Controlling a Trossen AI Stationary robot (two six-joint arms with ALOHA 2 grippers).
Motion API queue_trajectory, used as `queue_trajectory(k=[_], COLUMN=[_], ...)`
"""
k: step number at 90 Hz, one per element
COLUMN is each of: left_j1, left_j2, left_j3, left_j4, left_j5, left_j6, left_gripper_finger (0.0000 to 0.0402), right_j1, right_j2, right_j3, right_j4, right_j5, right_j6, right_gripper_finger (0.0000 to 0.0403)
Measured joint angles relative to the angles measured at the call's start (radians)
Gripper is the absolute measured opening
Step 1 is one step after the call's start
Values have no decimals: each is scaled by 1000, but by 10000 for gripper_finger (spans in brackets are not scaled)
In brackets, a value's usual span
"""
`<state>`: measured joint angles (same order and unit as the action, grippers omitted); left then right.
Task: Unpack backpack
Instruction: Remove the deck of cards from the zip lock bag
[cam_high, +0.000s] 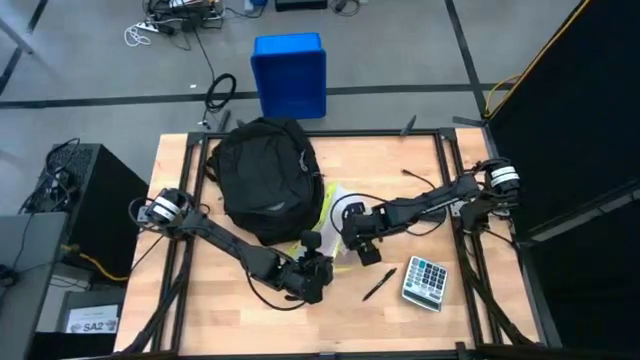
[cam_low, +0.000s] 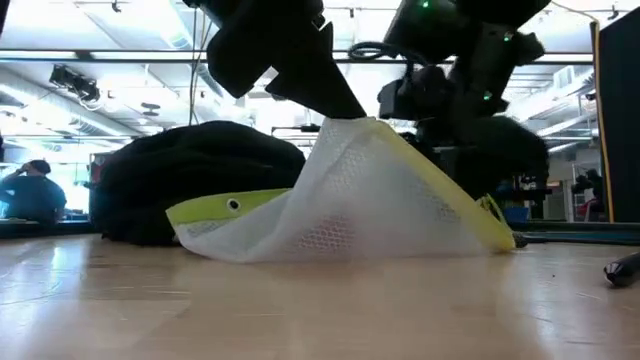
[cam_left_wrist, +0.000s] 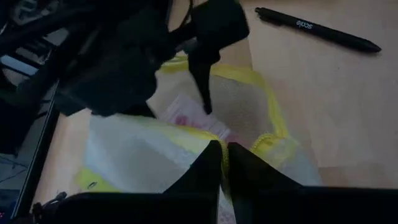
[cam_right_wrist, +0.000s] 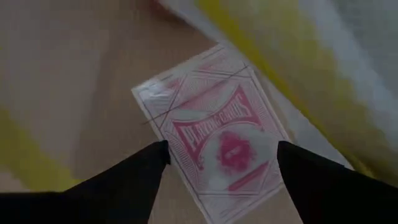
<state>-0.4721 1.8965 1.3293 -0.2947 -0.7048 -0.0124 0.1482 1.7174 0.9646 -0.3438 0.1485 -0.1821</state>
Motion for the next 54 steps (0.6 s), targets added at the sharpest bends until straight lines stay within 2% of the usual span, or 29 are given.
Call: queue_trajectory(k=[11, 29, 54], left_j1=[0, 0, 0], left_j2=[0, 0, 0], left_j3=[0, 0, 0], left_j4=[-10, -22, -27], left_j5=[7, 11, 15], left_j6=[-2, -10, -17], left_gripper_finger=[0, 0, 0], right_j1=[-15, -17, 78], right_j2=[1, 1, 0], right_j3=[0, 0, 0], right_j4=[10, -117, -143], right_j5=[-18, -58, -147], right_j6=[16, 110, 238], right_gripper_finger=[297, 285, 249])
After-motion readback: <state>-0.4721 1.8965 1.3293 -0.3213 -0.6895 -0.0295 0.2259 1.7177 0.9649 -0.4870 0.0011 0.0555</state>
